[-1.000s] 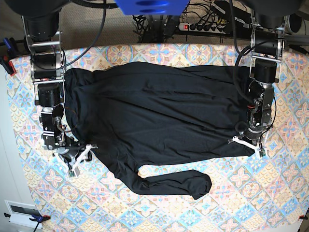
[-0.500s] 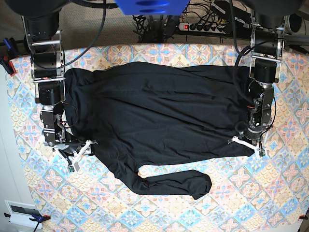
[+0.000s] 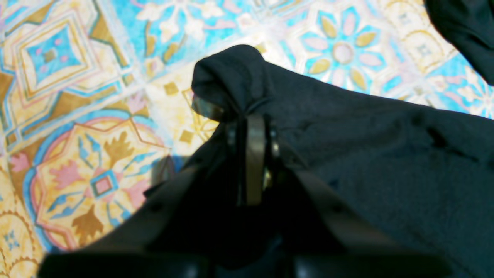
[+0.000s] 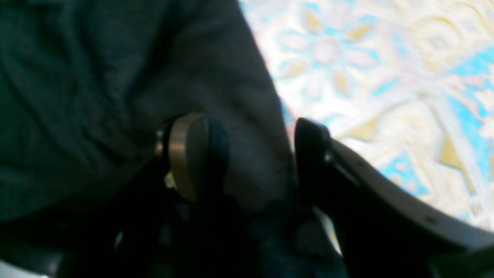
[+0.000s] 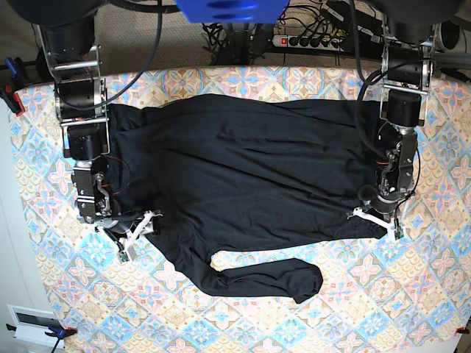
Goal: Layout the t-shirt on the table in an organized manner, then fold the t-shirt properly
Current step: 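Move the right gripper along the shirt side edge and grasp near the hem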
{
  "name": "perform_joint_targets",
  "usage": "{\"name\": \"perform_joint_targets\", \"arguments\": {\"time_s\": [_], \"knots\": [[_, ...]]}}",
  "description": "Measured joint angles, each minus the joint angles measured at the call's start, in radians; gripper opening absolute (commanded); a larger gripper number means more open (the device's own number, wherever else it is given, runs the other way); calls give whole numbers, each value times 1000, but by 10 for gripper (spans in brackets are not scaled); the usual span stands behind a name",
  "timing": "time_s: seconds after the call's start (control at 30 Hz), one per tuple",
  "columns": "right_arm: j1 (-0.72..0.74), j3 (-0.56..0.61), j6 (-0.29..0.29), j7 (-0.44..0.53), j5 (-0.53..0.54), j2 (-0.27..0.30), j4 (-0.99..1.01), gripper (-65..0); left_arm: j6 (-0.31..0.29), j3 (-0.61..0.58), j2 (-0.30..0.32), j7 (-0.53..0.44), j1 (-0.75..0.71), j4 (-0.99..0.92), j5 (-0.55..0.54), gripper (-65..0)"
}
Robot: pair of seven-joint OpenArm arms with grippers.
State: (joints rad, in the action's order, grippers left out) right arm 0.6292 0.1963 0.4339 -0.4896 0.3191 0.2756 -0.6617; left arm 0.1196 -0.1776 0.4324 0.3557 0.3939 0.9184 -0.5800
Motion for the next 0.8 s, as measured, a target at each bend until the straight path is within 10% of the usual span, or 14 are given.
{"name": "perform_joint_targets", "arguments": {"time_s": [0.8], "knots": [[-70, -9, 2, 197, -116, -13, 33, -377, 0, 0, 0, 0, 0, 0, 0, -650]]}}
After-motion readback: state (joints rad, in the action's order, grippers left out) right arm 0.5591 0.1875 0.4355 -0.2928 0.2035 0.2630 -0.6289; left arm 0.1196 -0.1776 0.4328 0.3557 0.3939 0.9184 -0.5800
